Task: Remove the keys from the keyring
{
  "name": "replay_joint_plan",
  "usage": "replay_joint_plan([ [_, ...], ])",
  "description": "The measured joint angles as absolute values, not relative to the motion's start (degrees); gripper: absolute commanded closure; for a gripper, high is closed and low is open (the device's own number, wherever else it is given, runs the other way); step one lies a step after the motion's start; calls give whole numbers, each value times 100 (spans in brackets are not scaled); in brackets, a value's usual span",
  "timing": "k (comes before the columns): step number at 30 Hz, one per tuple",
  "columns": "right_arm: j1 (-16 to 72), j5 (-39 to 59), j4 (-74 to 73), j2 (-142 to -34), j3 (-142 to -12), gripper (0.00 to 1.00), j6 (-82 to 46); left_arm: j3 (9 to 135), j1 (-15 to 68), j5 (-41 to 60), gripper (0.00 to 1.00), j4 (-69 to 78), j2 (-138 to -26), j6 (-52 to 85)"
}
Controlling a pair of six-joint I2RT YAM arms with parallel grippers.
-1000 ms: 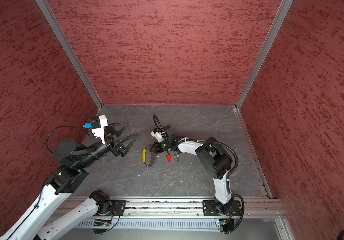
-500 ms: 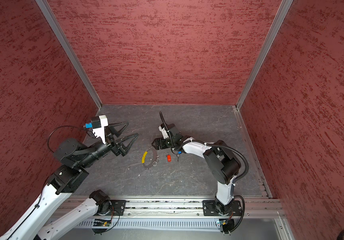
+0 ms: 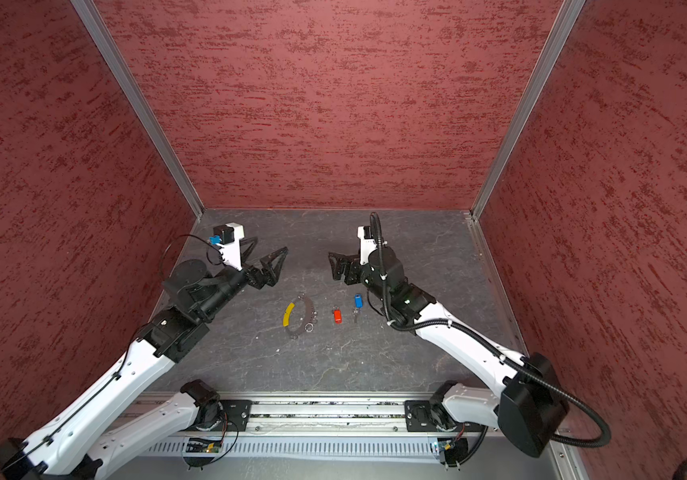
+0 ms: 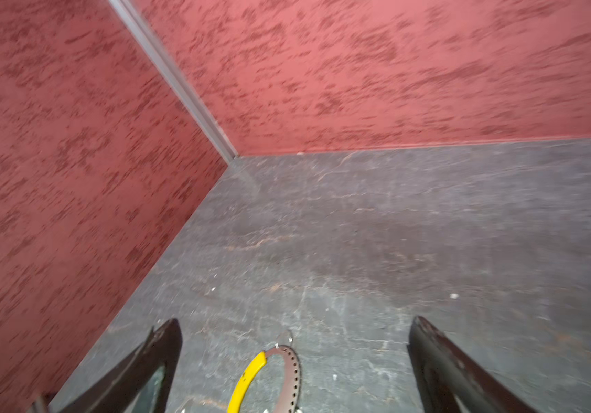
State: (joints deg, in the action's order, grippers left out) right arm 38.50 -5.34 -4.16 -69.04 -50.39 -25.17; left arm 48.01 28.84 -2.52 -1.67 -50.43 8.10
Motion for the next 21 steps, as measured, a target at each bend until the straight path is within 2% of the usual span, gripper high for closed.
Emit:
replay_joint_plan([
  [9,3850,-1317,-366,-6622,-4807,1,-2613,4372,947,-1033,1,626,-6517,707],
  [14,3850,-1481,-226,-6622,-4807,1,-2613,4099,580,-1603,1,886,-7467,443],
  [21,3850,-1680,-119,-6571,-4807,1,-2633,3273,56,-1431,1,2008,-8143,290],
])
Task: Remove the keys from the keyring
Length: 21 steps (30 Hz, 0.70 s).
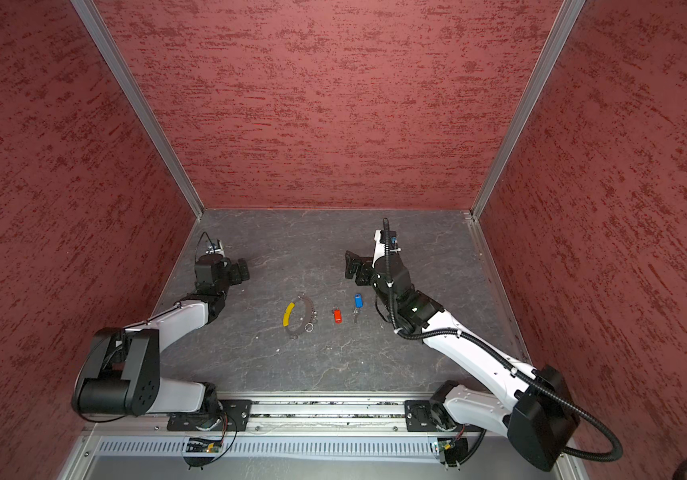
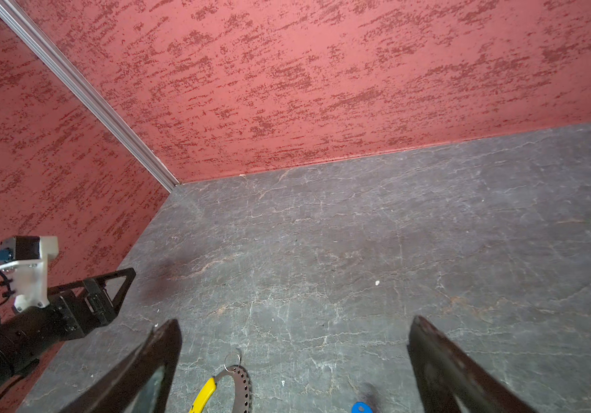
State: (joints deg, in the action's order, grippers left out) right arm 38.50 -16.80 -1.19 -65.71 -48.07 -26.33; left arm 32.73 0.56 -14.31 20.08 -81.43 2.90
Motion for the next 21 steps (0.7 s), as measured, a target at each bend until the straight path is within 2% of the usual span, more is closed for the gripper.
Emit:
replay_joint_plan([
  [13,3841,-2309,-357,-6300,-4497,1,-2480,2314,-287,30,1,4414,-8676,158],
  [21,3839,-2519,-1398,-5826,-3640,1,-1527,2204,-202,242,1,4838,-8807,32],
])
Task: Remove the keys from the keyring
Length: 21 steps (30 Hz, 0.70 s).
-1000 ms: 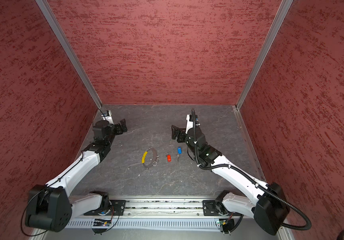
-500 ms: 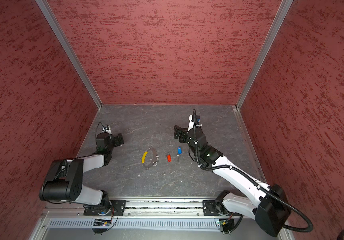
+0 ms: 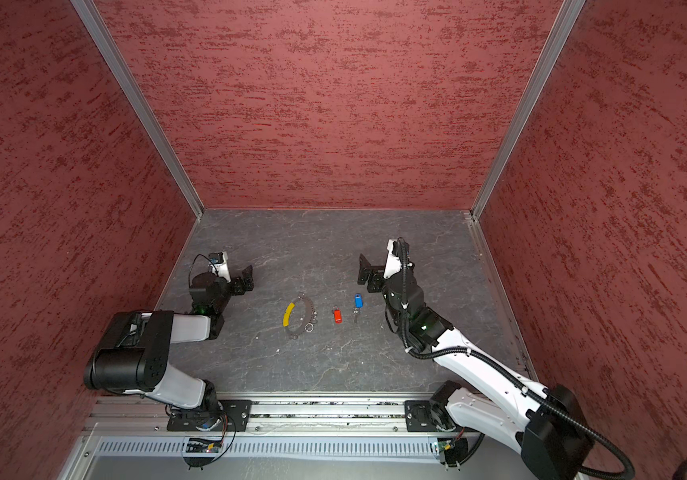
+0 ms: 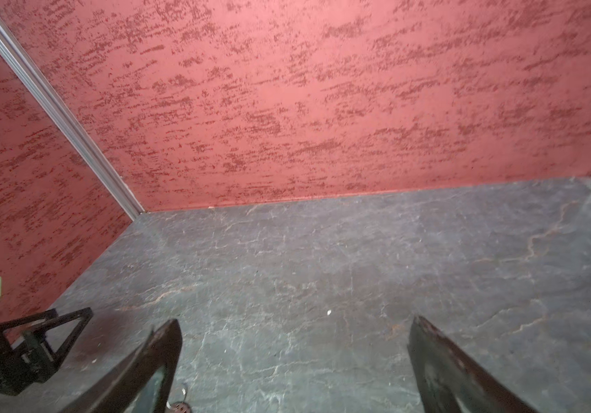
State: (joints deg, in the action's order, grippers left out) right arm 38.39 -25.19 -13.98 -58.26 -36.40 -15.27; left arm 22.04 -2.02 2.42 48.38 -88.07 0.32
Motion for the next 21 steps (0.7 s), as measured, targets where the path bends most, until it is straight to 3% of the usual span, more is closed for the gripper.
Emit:
replay_joint_plan([
  [6,3623,-2628,-1769,-5850,-3546,1,-1343,2204,-169,244,0,4930,-8807,12],
  [21,1376,-2571,-2829,-6716,-3059,1,-1157,2204,-169,246,1,4982,-8807,12],
])
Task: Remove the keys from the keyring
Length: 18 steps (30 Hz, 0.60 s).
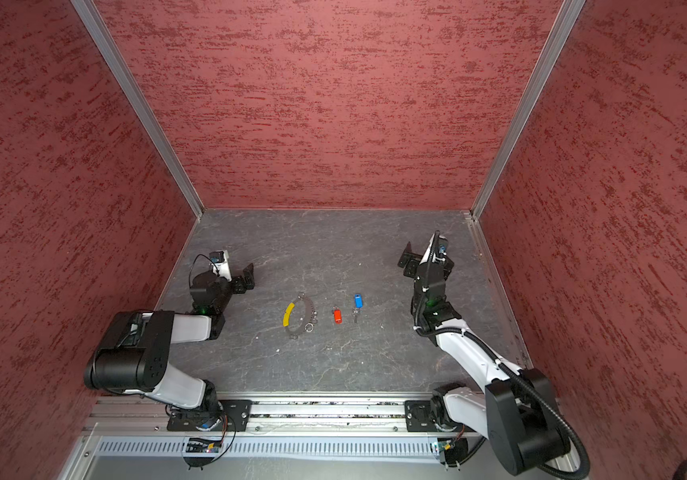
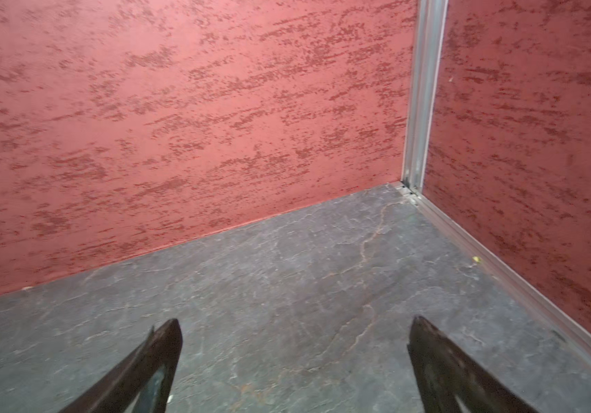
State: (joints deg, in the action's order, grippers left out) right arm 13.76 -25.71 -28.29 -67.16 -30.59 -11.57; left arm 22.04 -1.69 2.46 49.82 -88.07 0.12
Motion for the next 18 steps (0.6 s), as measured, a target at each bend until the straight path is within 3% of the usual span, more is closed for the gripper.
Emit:
replay_joint_plan([
  [11,36,-2088,-2939,-6956,-2932,1,-572,2204,-187,255,1,4982,-8807,12],
  [18,-220,-1413,-3533,-7907,-2523,1,-617,2204,-222,272,1,4982,-8807,14],
])
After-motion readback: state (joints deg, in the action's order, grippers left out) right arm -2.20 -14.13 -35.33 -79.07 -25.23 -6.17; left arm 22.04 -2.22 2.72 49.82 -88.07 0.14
